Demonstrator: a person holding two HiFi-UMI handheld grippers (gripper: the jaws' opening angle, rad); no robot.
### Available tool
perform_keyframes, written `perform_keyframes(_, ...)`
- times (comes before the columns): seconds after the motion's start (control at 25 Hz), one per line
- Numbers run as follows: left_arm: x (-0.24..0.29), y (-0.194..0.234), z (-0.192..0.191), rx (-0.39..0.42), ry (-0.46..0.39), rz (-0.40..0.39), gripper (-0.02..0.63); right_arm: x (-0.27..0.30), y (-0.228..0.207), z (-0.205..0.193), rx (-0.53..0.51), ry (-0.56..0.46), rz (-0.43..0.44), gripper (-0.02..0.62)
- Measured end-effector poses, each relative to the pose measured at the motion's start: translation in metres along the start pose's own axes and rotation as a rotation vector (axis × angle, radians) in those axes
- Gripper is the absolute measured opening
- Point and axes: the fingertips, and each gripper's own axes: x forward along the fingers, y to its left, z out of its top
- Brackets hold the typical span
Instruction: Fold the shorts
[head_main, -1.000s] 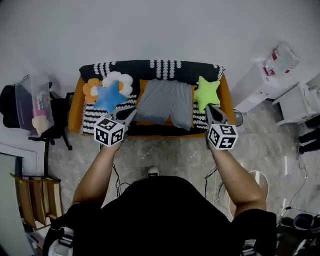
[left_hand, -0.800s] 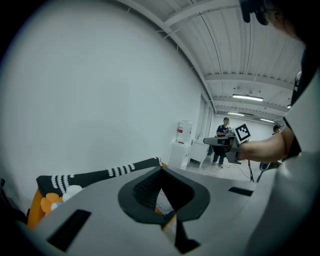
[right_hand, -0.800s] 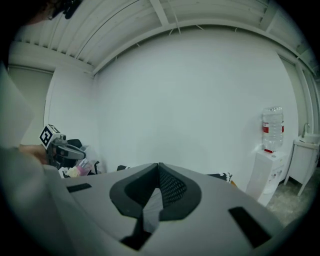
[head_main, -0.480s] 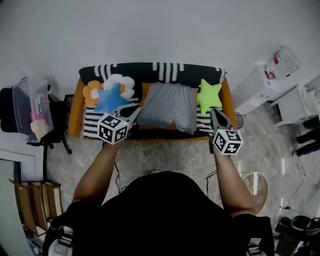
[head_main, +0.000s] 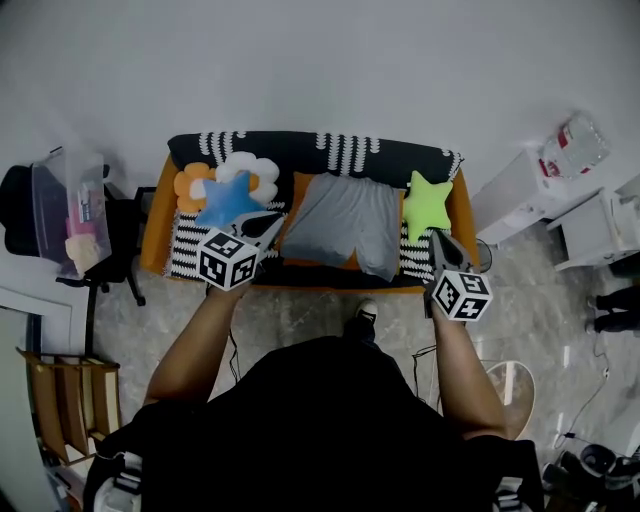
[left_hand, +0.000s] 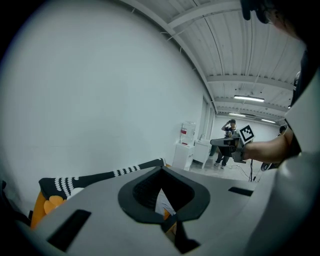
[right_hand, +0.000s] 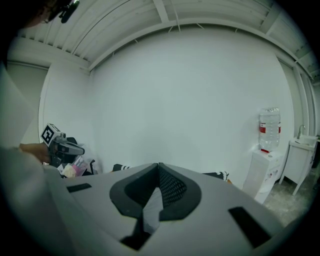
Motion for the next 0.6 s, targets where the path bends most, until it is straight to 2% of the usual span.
perform_keyframes(0.32, 0.028, 0.024, 0.006, -0.006, 0.017, 0.069, 0.015, 0.069, -0.021, 0.007, -0.019, 0.007, 0.062, 0.008)
perform_keyframes(0.6, 0.084, 0.049, 0.010, -0.041, 0.067, 0.129, 0.015, 0.153, -0.045, 0.021, -0.068, 0.042, 0.156, 0.008)
